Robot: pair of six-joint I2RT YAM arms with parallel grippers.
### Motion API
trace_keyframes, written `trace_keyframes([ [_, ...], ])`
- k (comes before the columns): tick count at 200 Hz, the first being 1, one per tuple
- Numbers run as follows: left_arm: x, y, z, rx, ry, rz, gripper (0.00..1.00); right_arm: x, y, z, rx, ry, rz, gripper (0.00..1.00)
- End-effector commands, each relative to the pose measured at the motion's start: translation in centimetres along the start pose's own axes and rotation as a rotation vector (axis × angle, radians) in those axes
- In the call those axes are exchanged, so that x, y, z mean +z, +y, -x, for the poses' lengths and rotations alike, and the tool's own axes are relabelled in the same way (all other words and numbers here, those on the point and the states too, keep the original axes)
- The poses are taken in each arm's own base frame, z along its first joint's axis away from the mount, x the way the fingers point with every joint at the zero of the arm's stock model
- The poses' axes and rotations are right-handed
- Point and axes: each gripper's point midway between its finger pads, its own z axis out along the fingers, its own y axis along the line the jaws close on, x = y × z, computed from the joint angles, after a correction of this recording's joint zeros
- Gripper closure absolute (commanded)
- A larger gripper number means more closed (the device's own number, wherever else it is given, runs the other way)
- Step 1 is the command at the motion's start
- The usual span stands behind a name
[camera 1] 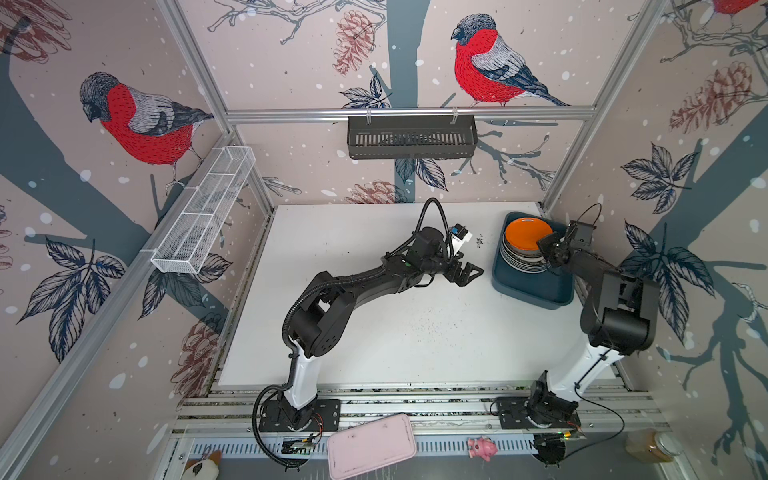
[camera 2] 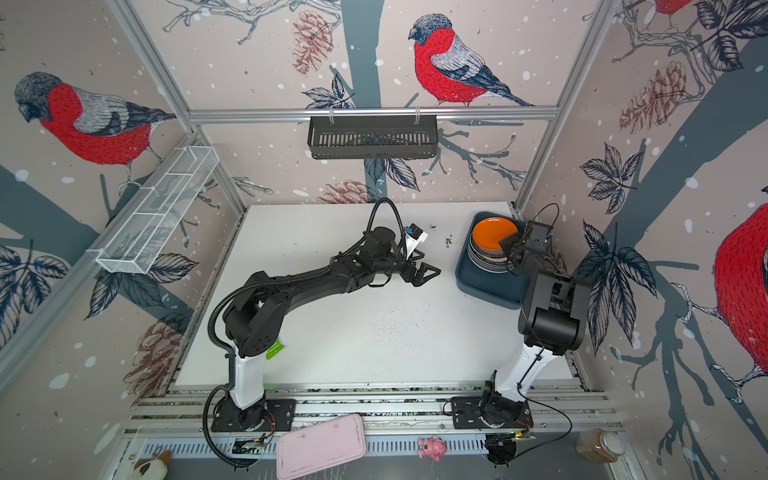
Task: Place the plates into the plastic bin on the countertop
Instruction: 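Lower the orange plate onto the stack in the teal bin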
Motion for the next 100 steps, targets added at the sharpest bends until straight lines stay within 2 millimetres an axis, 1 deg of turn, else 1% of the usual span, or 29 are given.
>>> trace_keyframes([
  [1,-0.34,-0.46,0.85,0.032,-0.025,-0.012,0.04,-0.69,0.34,0.42,-0.017,-0.027,0.004,0.95],
  [36,-0.59,-0.68,0.97,0.031,-0.029,-0.017,0.04,-0.97,0.18,0.34,-0.017,-0.029,-0.004,0.94],
  [72,-0.78,-0.88,0.91,0.033,-0.028,-0.017,0.04,-1.0,-0.14,0.18,-0.016,-0.025,-0.015,0.87],
  [100,-0.89,-0.93,0.88,0.035,-0.029,-0.017,0.04,-0.75,-0.4,0.12,-0.018,-0.018,-0.027,0.87],
])
